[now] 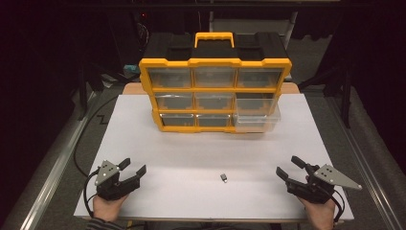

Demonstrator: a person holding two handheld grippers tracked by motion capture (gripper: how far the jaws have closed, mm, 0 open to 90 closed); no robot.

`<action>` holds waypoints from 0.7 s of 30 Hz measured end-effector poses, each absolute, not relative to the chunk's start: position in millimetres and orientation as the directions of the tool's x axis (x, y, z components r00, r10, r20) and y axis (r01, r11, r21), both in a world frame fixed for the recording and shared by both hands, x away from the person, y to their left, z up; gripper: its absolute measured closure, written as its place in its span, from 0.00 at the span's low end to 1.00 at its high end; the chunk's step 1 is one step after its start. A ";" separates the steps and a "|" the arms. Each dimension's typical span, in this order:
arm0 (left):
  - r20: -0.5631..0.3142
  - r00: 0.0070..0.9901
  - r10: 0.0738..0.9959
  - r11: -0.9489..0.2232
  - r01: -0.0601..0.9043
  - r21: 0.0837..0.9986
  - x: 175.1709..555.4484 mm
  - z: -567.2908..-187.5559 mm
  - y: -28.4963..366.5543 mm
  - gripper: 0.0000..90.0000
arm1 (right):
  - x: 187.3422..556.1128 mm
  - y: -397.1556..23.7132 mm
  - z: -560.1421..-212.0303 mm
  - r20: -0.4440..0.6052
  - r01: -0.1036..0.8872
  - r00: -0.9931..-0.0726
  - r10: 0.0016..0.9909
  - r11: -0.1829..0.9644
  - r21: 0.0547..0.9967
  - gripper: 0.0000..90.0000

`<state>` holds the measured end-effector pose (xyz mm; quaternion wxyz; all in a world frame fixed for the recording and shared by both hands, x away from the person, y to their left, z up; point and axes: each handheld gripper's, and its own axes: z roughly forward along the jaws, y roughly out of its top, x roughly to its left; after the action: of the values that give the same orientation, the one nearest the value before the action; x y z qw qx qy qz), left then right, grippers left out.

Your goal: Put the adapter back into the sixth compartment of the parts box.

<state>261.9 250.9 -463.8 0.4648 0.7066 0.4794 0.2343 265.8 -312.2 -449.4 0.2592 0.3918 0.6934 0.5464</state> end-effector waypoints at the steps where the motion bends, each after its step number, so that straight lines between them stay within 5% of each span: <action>1: -0.114 0.431 0.895 -0.108 0.460 0.881 261.9 -463.8 250.9 0.37 | 265.6 -310.9 -449.1 0.071 0.261 -0.560 0.825 0.095 0.961 0.31; 21: -0.125 0.422 0.898 -0.094 0.461 0.883 257.3 -463.7 254.1 0.37 | 271.6 -271.6 -447.7 0.079 0.263 -0.629 0.773 0.115 0.958 0.29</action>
<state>257.3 254.1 -463.7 0.4676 0.7015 0.4843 0.2339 271.6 -271.6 -447.7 0.2296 0.3645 0.7106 0.5563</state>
